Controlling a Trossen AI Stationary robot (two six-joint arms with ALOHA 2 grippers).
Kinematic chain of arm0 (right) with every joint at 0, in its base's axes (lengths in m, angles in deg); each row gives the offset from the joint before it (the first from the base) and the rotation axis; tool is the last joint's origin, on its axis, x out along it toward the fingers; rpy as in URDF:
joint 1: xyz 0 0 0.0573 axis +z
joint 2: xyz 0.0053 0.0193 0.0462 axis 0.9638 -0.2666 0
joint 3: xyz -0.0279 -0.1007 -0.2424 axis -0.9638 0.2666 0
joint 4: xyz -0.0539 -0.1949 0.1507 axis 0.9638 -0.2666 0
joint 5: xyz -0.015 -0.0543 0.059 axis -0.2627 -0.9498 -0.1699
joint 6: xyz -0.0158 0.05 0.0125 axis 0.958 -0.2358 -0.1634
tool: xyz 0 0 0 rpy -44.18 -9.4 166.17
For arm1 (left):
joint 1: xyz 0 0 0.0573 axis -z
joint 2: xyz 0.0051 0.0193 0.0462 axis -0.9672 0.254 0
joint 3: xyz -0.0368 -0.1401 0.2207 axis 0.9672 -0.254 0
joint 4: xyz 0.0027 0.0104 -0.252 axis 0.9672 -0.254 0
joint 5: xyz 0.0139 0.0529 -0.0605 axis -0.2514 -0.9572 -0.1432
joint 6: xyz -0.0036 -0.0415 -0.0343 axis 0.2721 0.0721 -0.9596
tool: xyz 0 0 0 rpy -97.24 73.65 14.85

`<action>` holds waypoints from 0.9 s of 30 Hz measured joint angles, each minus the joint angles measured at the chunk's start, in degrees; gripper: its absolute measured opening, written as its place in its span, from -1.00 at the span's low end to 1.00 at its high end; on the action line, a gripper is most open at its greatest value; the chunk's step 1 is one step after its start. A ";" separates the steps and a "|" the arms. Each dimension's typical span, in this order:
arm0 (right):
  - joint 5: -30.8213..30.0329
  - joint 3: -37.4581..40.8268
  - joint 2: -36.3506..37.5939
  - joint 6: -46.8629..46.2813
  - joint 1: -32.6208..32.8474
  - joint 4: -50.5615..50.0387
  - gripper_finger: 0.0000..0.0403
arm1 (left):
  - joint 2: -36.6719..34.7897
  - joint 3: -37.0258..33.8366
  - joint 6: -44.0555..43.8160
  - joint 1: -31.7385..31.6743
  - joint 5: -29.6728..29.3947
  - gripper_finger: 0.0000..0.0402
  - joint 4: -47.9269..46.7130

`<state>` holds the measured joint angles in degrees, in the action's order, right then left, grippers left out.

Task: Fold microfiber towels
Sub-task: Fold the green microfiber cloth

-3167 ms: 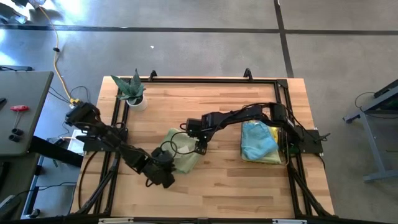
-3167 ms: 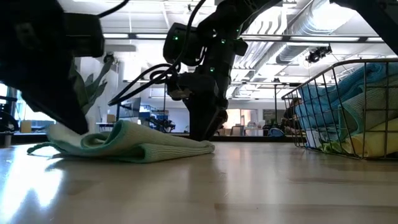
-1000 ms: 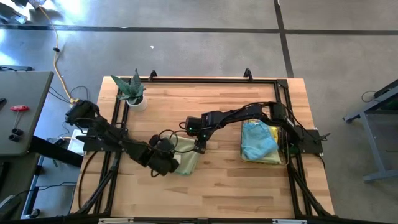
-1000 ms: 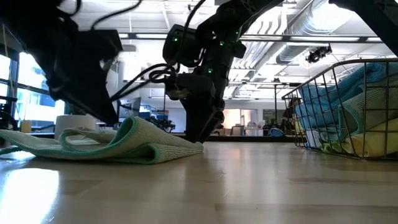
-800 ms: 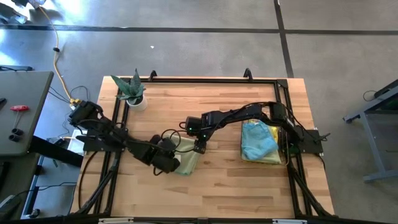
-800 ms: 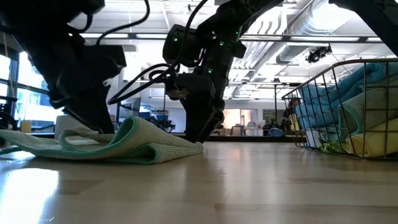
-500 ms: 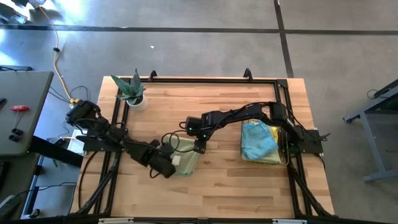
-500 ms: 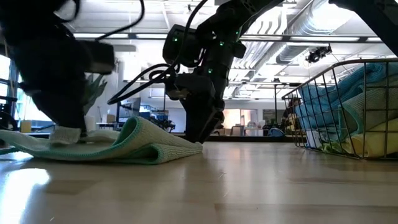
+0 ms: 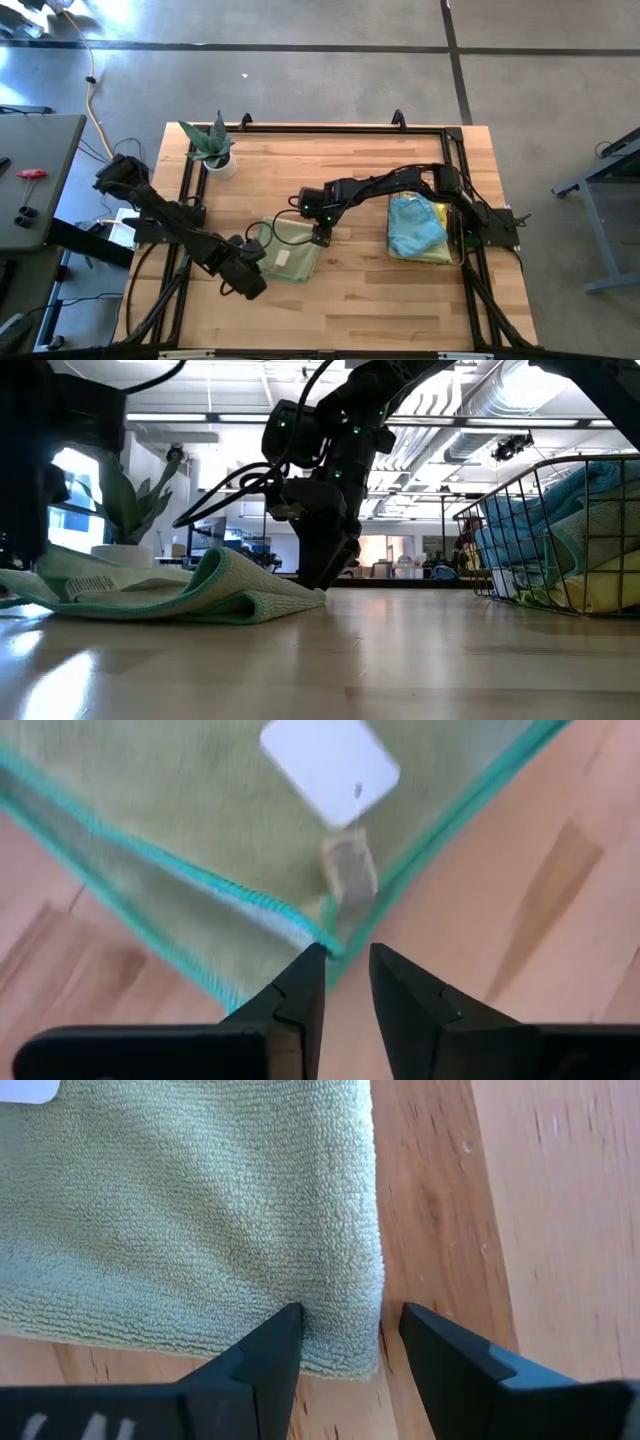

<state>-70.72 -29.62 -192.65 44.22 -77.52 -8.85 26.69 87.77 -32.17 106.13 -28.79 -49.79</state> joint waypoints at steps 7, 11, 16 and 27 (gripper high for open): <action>0.00 -0.02 0.00 0.00 0.00 -0.05 -0.15 | -0.35 0.67 -3.90 1.75 -1.33 -0.63 0.14; 0.00 -0.02 0.00 0.02 0.00 0.17 -0.15 | -0.48 3.37 -0.97 1.24 -6.00 -0.63 -0.26; -0.04 0.00 -0.04 -0.09 0.00 0.95 -0.15 | -0.32 4.22 2.15 -0.98 -17.90 -0.63 -0.26; -0.79 0.00 -0.07 -2.01 0.00 1.64 -0.15 | 6.00 4.15 9.32 -9.22 -17.31 -0.63 -0.22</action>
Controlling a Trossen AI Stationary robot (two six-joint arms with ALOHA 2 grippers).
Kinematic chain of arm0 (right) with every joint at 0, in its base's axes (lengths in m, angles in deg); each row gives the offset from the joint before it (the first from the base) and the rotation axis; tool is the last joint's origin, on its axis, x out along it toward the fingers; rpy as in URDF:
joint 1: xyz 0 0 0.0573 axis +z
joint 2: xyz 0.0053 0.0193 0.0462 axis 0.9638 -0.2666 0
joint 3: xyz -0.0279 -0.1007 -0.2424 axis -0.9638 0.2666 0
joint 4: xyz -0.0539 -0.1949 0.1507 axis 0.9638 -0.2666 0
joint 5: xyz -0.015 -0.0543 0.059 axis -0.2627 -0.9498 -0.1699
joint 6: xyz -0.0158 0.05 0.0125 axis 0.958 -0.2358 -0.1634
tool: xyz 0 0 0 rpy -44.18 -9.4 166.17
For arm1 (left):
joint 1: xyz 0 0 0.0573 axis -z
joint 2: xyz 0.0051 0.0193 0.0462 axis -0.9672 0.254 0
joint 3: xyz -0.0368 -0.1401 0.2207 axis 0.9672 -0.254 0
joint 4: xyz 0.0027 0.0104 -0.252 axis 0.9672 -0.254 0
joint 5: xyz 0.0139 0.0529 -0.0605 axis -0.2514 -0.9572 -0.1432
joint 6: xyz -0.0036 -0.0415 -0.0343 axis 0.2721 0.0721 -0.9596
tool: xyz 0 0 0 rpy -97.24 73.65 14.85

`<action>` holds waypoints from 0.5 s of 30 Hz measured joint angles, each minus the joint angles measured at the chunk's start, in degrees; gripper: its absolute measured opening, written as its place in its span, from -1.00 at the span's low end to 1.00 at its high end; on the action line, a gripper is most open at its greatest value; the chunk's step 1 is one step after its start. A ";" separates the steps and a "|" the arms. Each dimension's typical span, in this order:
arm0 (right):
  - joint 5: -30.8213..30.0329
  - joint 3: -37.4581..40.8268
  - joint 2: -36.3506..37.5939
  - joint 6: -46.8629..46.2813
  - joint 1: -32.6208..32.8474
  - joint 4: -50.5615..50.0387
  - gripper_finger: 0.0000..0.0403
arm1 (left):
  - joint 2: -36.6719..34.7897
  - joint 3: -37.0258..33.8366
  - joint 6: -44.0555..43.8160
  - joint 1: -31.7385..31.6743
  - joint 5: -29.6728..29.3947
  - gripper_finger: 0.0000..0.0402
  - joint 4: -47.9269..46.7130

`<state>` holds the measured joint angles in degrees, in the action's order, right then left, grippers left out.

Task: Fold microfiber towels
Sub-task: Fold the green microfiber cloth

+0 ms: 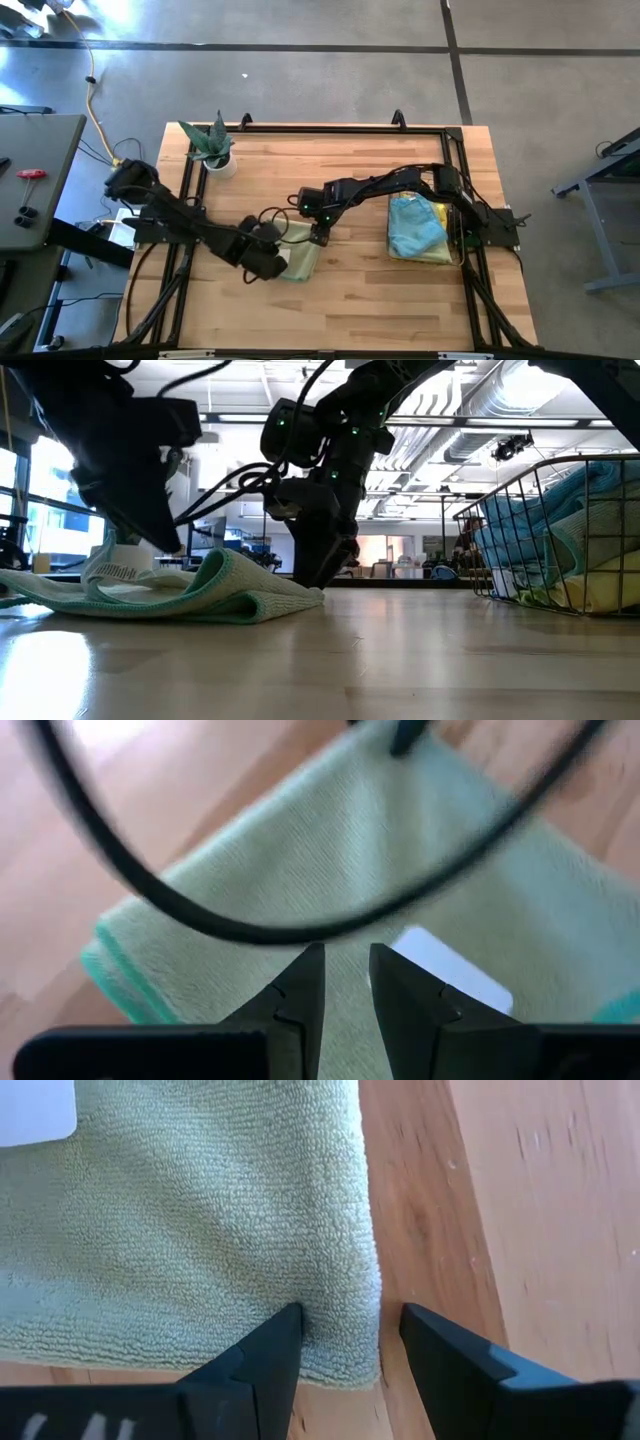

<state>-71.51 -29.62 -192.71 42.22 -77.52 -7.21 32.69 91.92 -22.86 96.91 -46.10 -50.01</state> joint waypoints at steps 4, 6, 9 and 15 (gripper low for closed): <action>-0.36 0.00 0.00 -1.37 0.00 -0.31 -0.15 | 0.73 0.00 1.73 0.21 3.37 -0.63 0.15; -0.46 -0.53 0.00 -1.40 -0.04 -2.16 -0.15 | 0.73 0.00 0.93 1.13 3.33 -0.63 -1.38; 0.82 -2.57 0.02 0.32 -0.67 -9.10 -0.15 | 0.73 -0.46 -1.57 2.68 3.30 -0.63 -3.47; -2.72 -10.03 1.02 3.53 -1.29 -17.32 -0.15 | 0.73 -5.04 -11.33 5.60 2.89 -0.63 -0.84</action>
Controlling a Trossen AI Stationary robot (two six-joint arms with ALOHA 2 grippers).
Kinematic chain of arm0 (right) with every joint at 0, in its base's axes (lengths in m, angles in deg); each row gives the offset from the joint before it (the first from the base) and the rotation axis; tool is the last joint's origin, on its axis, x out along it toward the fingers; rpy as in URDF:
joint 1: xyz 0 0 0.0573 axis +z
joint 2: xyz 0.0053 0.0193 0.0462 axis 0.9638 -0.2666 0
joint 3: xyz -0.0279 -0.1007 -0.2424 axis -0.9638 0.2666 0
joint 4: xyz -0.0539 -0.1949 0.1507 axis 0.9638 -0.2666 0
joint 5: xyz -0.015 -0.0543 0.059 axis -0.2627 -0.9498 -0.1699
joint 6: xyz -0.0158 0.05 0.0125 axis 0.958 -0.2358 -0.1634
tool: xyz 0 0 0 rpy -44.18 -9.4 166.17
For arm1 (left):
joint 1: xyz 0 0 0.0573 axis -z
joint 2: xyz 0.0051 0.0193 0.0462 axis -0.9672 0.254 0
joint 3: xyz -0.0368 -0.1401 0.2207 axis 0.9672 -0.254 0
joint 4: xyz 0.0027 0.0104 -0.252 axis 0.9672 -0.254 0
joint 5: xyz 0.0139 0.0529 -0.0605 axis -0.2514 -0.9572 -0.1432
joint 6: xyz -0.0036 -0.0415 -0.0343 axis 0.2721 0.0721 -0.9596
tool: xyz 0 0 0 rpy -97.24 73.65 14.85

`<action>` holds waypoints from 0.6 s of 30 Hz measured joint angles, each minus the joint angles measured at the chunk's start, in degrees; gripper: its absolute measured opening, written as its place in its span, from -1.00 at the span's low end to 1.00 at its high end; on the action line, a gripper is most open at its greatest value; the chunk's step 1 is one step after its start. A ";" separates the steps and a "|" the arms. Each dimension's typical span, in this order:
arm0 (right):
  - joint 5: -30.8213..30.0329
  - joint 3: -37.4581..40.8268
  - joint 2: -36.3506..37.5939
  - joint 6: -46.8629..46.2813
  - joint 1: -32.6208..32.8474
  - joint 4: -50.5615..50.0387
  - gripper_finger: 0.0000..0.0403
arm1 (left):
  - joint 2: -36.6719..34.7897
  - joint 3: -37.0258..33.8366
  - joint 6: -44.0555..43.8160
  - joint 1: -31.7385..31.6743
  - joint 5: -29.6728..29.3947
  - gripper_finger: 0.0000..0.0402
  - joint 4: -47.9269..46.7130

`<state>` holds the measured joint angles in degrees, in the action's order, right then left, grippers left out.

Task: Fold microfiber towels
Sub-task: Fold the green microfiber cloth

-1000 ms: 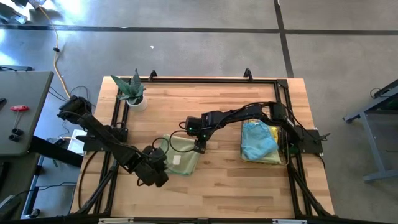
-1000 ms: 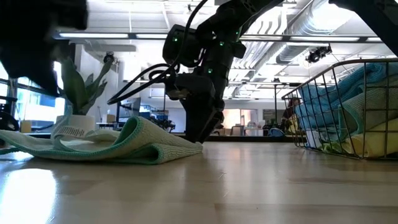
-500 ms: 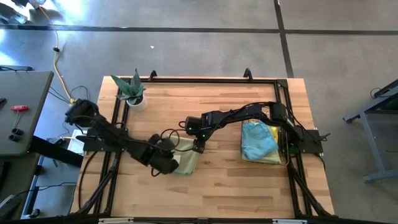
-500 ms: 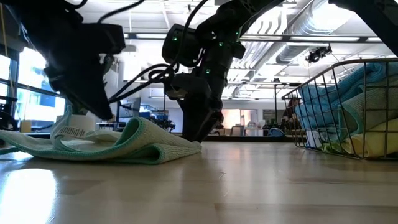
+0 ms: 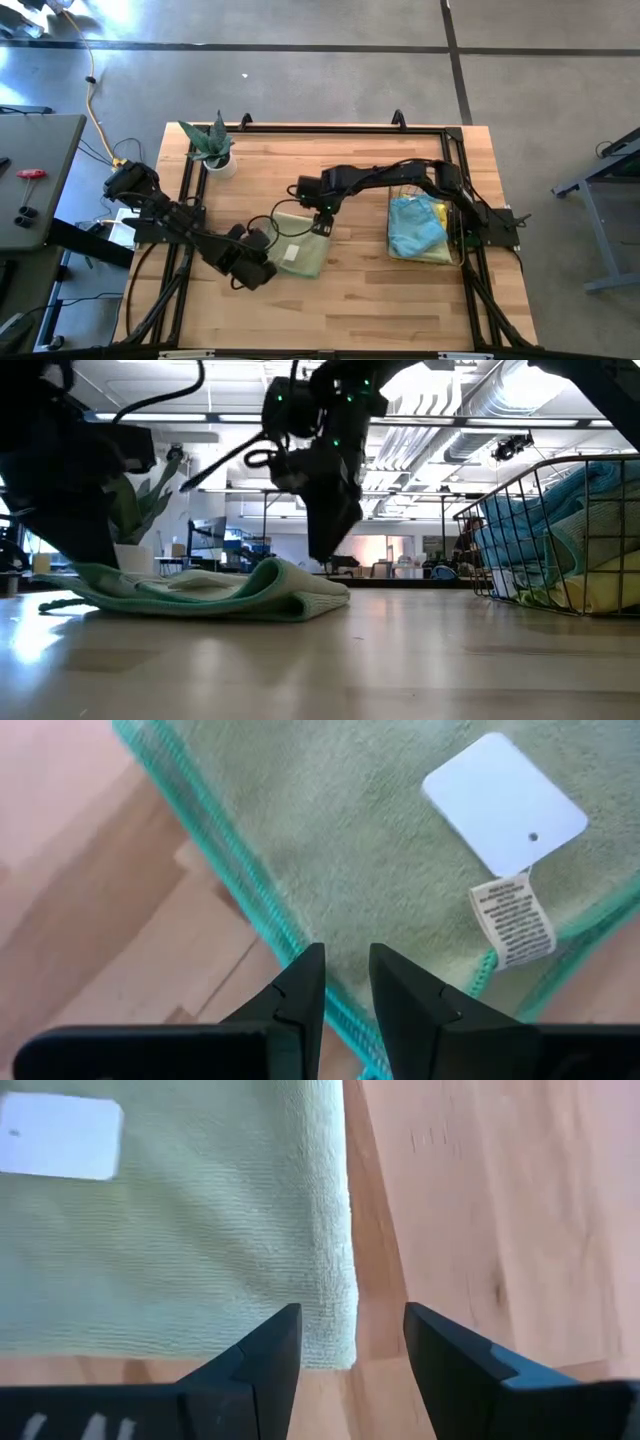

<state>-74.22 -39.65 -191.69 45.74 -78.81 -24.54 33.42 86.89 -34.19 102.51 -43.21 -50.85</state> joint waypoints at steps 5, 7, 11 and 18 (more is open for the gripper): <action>0.05 -5.76 -0.02 1.14 0.17 -4.10 -0.15 | 0.00 -0.43 -2.82 0.70 -2.17 -0.63 0.22; -0.24 -9.39 0.00 2.29 0.47 -10.67 -0.15 | 0.03 -0.43 -2.83 0.66 -2.16 -0.63 0.31; -5.53 -17.13 0.01 2.54 1.96 -24.04 -0.15 | 1.60 -0.58 -2.98 0.71 -1.61 -0.63 0.83; -21.10 -29.33 0.11 2.32 6.43 -36.05 -0.15 | 3.13 -0.32 -2.09 0.92 1.15 -0.63 4.50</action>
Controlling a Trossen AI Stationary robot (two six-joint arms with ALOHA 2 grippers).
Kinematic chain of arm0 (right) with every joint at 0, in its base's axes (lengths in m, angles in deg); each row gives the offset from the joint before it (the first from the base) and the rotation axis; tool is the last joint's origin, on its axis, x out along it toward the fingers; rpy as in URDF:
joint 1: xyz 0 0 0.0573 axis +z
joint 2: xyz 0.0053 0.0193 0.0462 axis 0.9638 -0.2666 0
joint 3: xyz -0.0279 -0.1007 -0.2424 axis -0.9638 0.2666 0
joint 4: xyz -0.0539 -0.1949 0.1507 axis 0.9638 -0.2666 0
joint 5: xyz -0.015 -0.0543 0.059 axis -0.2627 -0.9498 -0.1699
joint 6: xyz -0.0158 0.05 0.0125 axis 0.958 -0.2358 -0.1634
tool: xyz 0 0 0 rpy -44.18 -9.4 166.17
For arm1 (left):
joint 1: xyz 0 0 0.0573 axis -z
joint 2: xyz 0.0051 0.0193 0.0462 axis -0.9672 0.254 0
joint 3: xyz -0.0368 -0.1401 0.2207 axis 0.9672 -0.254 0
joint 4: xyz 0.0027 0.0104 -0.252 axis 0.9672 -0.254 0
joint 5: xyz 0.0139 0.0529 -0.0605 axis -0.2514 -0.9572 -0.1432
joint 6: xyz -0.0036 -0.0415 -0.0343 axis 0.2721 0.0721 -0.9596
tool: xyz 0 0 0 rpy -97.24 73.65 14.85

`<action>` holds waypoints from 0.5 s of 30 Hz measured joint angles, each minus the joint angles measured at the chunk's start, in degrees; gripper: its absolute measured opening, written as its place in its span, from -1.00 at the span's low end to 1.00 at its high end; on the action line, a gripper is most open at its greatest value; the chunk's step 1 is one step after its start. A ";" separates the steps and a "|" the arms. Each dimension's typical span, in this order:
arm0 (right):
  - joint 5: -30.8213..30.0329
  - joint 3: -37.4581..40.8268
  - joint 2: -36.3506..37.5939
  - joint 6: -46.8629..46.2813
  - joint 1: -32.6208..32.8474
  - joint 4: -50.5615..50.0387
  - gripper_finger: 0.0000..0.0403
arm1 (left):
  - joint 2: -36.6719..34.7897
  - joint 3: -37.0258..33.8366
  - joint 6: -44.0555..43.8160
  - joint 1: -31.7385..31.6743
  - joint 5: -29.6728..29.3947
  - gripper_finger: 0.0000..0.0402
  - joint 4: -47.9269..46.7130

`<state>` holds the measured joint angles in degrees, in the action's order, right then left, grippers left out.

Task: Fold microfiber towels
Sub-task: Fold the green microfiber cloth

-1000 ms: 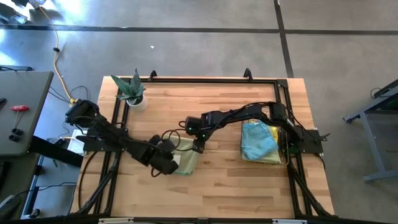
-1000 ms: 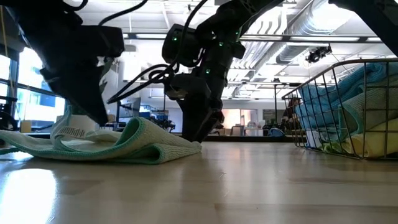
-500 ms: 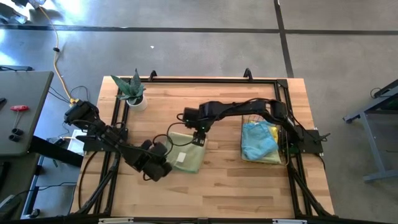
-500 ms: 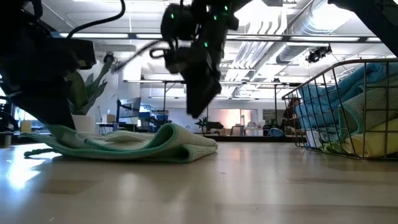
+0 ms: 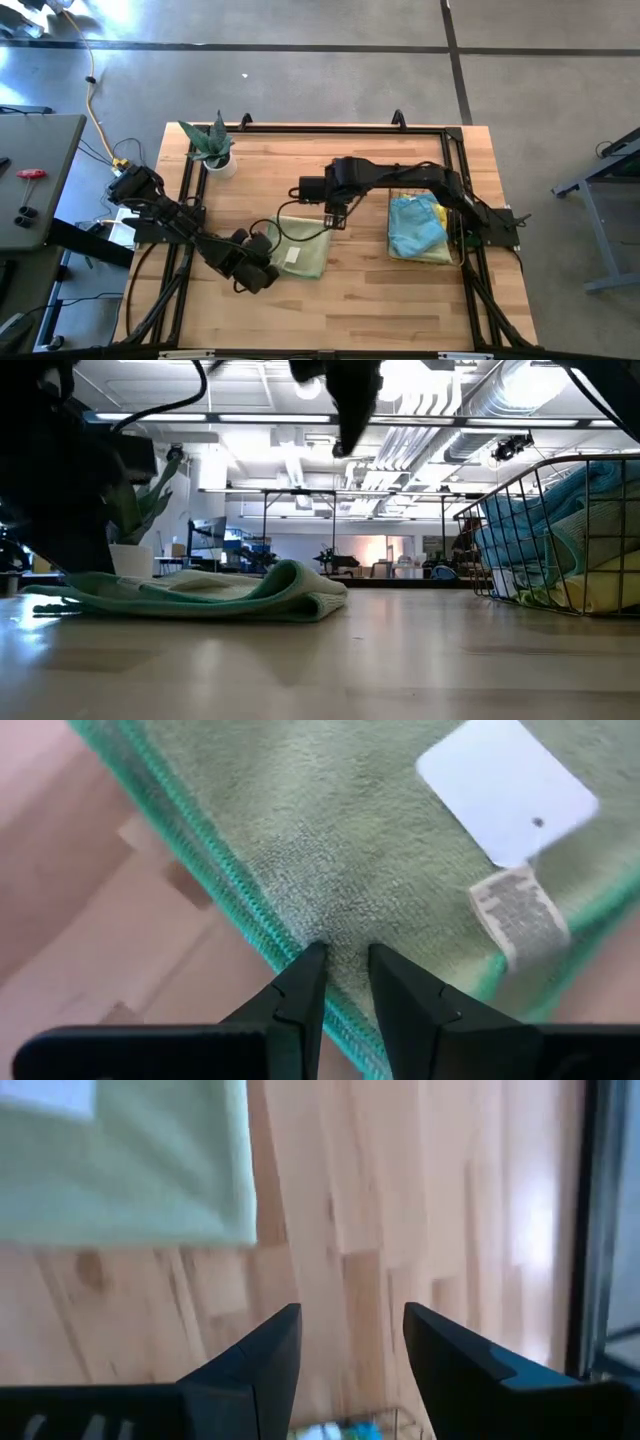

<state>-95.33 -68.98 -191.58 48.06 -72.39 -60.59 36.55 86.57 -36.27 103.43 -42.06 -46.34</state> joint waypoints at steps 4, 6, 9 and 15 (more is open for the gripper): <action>-0.92 -3.27 1.34 0.62 1.78 0.45 -0.15 | -3.41 2.82 4.18 -0.42 -0.12 -0.63 -0.14; -1.03 -1.99 3.34 0.31 2.42 0.42 -0.15 | -5.41 4.41 9.07 -0.91 -1.65 -0.63 -0.77; -1.20 -0.78 5.51 -1.46 2.84 0.39 -0.15 | -6.76 5.98 20.59 -2.52 -3.65 -0.63 2.19; -1.53 -0.53 8.60 -5.38 4.34 0.35 -0.15 | -4.50 6.22 43.87 -9.55 0.98 -0.63 11.54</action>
<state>-96.86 -69.51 -182.97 42.68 -68.05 -60.24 32.05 92.79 7.60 93.88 -41.08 -34.80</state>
